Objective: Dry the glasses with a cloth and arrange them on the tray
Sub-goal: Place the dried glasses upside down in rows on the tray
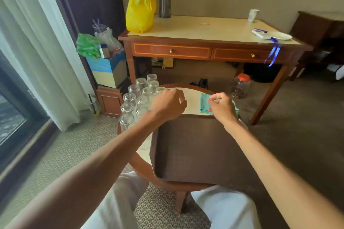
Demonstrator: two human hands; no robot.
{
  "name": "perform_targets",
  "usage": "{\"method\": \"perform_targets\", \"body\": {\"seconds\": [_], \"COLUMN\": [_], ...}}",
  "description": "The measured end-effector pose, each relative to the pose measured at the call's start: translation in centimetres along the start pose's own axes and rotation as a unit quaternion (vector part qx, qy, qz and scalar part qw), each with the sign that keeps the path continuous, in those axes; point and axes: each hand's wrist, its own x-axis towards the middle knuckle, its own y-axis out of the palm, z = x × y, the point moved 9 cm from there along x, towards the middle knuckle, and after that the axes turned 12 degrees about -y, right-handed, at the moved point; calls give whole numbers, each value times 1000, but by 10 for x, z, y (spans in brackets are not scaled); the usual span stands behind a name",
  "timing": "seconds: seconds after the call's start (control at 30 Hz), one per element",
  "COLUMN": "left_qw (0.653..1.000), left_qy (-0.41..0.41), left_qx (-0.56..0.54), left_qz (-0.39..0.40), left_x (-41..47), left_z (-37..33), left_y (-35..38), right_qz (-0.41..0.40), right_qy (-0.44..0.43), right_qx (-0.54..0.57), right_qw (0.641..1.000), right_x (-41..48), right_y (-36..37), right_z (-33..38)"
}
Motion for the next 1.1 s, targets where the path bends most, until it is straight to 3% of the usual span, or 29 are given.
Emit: {"method": "perform_targets", "body": {"seconds": [0.1, 0.2, 0.3, 0.4, 0.53, 0.7, 1.1], "left_qw": [1000, 998, 986, 975, 974, 978, 989], "left_qy": [-3, -4, -30, -49, -66, -69, -73], "left_qx": [-5, 57, 147, 187, 191, 171, 116], "left_qz": [-2, 22, 73, 112, 102, 93, 47], "left_x": [-9, -10, -10, -16, -22, -26, -24], "left_z": [50, 101, 149, 180, 198, 206, 213], "left_y": [-23, -30, -27, -22, -19, -10, -8], "right_qz": [121, 254, 310, 357, 371, 359, 347], "right_qy": [-26, -41, -62, -118, -195, -232, -224], "right_qx": [4, 1, -25, -125, -238, -323, -280], "right_qw": [992, 966, 948, 918, 876, 844, 867], "right_x": [-27, -55, -70, -84, -102, -115, -124], "right_y": [42, 95, 135, 175, 210, 227, 229], "right_z": [39, 73, 103, 124, 134, 130, 128]}}
